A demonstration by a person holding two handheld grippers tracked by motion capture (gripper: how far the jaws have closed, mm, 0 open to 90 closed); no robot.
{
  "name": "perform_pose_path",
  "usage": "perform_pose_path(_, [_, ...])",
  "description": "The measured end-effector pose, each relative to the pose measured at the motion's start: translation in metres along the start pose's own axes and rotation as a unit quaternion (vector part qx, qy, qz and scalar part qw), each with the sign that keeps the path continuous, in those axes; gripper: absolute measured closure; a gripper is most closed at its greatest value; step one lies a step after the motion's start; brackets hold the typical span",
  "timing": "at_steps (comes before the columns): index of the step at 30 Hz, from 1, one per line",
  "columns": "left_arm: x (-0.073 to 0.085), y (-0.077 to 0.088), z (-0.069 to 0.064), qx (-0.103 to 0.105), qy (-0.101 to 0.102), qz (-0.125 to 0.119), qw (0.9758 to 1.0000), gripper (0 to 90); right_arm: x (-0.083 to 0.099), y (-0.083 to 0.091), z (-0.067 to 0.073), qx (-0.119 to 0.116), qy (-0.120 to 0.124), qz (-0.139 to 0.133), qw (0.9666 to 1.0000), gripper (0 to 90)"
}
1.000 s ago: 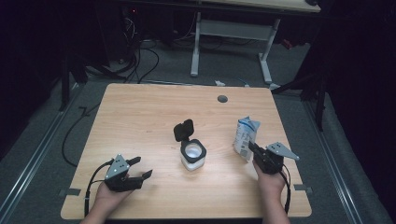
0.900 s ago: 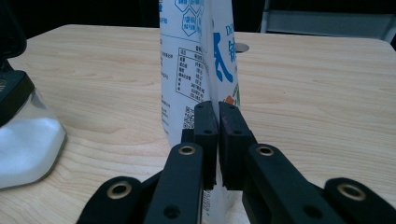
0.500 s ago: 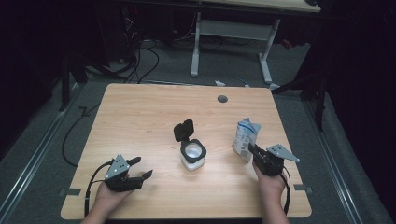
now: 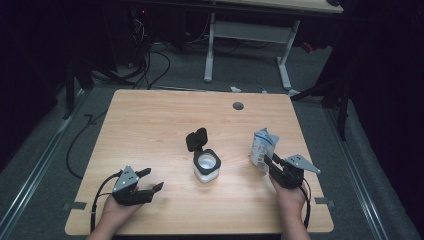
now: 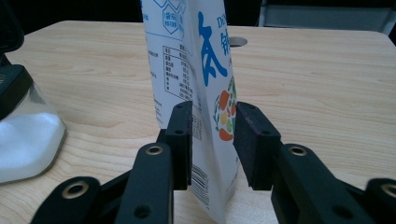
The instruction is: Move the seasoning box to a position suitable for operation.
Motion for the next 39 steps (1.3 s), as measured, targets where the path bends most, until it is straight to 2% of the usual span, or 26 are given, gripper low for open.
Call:
perform_pose_path(12, [0.000, 0.000, 0.000, -0.001, 0.000, -0.001, 1.0000, 29.3, -0.001, 0.002, 0.004, 0.010, 0.018, 0.005, 0.9998, 59.2])
perform_pose_path(28, [0.000, 0.000, 0.001, -0.002, 0.003, -0.001, 1.0000, 30.1, 0.004, 0.015, 0.002, 0.025, 0.020, 0.010, 0.9994, 57.0])
perform_pose_path(39, [0.000, 0.000, 0.000, 0.002, 0.003, 0.002, 1.0000, 31.9, 0.015, 0.029, 0.007, 0.023, 0.019, 0.013, 0.9995, 57.0])
Point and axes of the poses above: each handheld gripper's, and its own axes: y roughly backward along the jaws, x roughly out of its underside, z roughly to its left, the point moved 9 cm from there along -y, roughly forward along the jaws, and after that the axes turned 5 degrees about -z, right-handed, at the moved point
